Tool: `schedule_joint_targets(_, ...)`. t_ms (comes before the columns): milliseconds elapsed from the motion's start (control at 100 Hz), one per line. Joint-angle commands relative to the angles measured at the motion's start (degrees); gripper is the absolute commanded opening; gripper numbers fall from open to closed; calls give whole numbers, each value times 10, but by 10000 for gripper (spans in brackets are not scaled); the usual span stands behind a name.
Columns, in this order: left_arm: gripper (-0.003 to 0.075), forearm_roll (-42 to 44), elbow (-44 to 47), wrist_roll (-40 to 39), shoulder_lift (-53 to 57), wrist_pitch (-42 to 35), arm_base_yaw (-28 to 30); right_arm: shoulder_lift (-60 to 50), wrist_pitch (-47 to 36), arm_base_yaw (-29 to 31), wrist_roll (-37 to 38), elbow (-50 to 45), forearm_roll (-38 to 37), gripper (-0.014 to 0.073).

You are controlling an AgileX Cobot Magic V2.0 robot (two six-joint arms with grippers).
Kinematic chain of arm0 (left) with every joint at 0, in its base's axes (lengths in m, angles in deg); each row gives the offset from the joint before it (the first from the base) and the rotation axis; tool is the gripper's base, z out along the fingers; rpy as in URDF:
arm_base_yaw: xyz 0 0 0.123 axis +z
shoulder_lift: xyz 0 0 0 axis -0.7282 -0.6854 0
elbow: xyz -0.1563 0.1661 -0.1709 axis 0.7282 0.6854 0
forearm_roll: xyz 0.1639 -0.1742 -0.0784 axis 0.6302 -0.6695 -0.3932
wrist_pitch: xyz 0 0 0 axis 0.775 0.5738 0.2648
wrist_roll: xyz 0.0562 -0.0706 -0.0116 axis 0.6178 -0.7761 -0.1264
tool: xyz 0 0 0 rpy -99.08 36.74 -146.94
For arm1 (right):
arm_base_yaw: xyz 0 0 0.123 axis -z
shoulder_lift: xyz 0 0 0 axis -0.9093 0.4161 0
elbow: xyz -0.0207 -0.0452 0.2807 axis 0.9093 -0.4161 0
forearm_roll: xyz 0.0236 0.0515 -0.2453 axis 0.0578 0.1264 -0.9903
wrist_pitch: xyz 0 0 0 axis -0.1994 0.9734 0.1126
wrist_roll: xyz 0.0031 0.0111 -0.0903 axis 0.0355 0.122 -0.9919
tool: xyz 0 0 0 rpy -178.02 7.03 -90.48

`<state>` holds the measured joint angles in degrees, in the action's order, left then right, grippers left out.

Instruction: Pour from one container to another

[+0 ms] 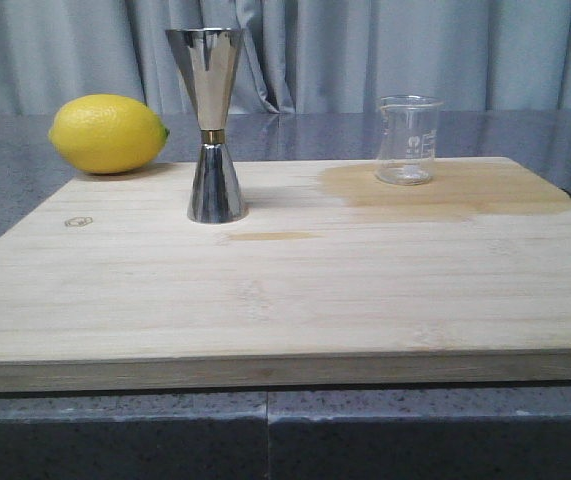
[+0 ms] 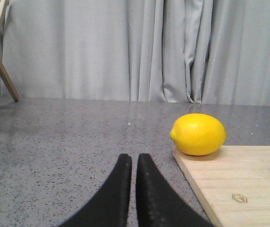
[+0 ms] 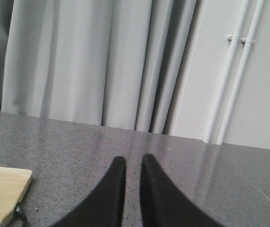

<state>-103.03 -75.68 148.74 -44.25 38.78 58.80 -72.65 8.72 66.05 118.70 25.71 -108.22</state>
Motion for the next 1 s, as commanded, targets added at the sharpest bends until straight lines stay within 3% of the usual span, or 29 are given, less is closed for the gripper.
schedule_joint_targets(0, -19, -21, -15, -3, 7, -13, 0, -11, -26, 2, -2, 15, -7, -72)
schedule_joint_targets(990, -19, -23, -15, -3, 7, 24, -6, -11, -58, 2, -2, 12, -7, -72)
